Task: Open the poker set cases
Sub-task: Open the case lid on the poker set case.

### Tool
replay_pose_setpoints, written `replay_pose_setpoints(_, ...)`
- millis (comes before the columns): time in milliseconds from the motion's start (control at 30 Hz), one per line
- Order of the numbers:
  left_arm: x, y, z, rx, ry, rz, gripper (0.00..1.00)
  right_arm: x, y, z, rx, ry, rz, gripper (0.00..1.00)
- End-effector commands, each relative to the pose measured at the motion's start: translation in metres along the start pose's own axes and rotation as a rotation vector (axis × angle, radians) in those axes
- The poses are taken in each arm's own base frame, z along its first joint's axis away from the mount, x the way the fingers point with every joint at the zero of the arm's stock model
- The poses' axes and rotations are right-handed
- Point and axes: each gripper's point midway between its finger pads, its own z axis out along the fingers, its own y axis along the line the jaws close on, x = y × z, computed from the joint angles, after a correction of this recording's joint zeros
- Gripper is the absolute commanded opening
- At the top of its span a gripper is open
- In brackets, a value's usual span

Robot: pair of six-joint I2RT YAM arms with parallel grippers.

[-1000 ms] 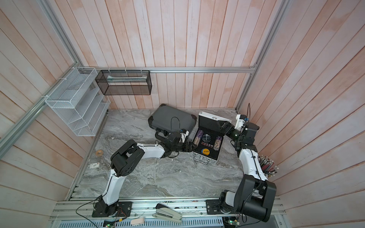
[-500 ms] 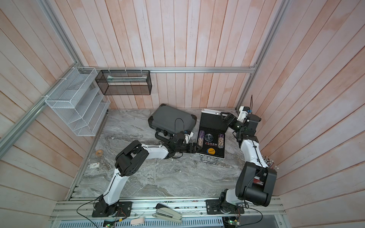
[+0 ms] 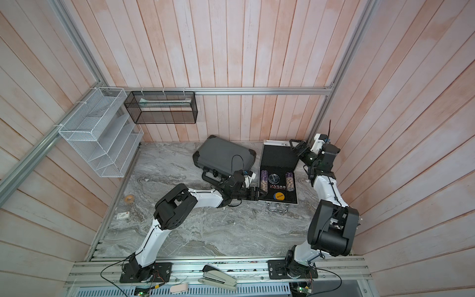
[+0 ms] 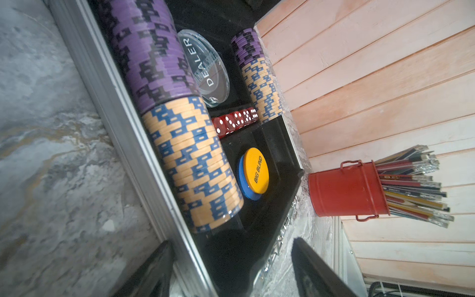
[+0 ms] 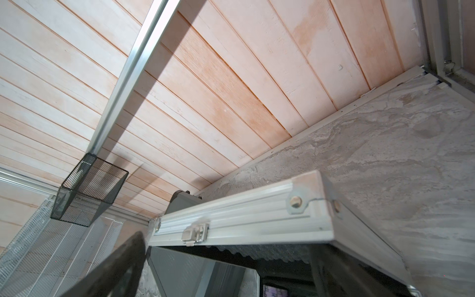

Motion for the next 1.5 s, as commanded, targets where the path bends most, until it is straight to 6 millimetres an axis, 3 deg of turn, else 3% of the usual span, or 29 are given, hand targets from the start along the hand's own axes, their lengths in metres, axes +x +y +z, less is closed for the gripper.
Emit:
replay_pose_setpoints(0, 0.011, -0.004, 0.011, 0.032, 0.031, -0.004, 0.75, -0.021, 0.013, 0.006, -0.051, -0.06, 0.015, 0.99)
replay_pose_setpoints(333, 0.018, 0.001, 0.015, 0.034, 0.046, -0.023, 0.77, -0.03, 0.011, 0.015, -0.087, -0.092, 0.089, 0.99)
replay_pose_setpoints(667, 0.015, -0.001, 0.007, 0.007, 0.027, -0.001, 0.88, -0.033, 0.011, 0.022, -0.146, -0.112, 0.157, 0.99)
replay_pose_setpoints(833, 0.004, -0.006, -0.007, -0.022, -0.017, 0.029, 1.0, -0.035, 0.012, 0.022, -0.153, -0.114, 0.15, 0.99)
replay_pose_setpoints(1067, -0.014, -0.008, -0.033, -0.072, -0.1, 0.057, 1.0, -0.035, 0.01, 0.025, -0.156, -0.099, 0.144, 0.99)
replay_pose_setpoints(1467, -0.036, -0.001, -0.092, -0.155, -0.237, 0.069, 1.0, -0.012, 0.01, 0.015, -0.139, -0.041, 0.112, 0.99)
